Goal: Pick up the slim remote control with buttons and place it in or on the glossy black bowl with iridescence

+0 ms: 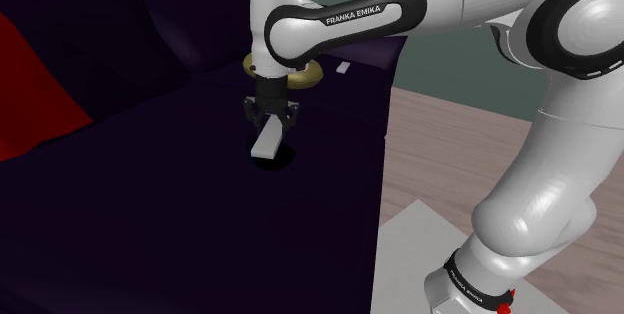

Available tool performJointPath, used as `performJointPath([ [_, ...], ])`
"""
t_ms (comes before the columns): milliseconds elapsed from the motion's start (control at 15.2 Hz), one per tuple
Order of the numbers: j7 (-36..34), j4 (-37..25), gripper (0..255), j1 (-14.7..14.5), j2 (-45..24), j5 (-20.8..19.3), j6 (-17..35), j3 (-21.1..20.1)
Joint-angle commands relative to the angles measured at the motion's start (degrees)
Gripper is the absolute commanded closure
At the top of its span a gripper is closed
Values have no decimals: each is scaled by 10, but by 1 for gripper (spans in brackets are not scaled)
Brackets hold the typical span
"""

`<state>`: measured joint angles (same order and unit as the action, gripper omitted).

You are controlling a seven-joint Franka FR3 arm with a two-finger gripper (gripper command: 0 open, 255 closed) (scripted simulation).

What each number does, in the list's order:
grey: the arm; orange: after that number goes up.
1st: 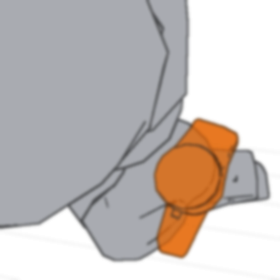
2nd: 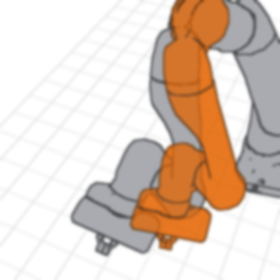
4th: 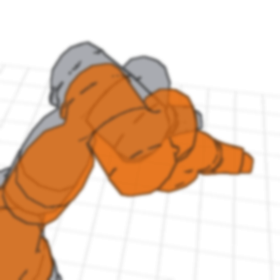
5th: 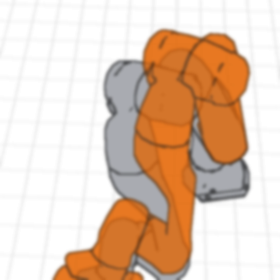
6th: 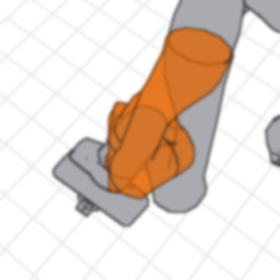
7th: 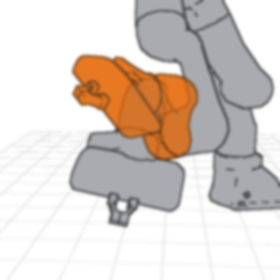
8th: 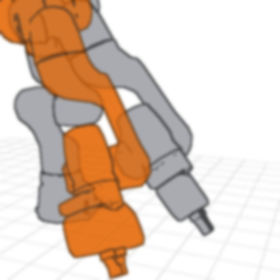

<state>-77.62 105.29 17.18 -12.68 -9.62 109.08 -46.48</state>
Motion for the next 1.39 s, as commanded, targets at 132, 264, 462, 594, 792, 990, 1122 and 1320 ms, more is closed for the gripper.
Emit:
performJointPath([
  [132, 0, 0, 255, 0, 0, 0, 1, 0],
  [264, 0, 0, 0, 0, 0, 0, 1, 0],
  [462, 0, 0, 0, 0, 0, 0, 1, 0],
  [594, 0, 0, 0, 0, 0, 0, 1, 0],
  [792, 6, -50, 0, -1, 8, 8, -55, -4],
  [990, 7, -64, 0, -2, 9, 10, -69, -4],
  [1122, 7, -64, 0, -2, 9, 10, -70, -4],
  [1320, 7, -64, 0, -2, 9, 10, -70, -4],
])
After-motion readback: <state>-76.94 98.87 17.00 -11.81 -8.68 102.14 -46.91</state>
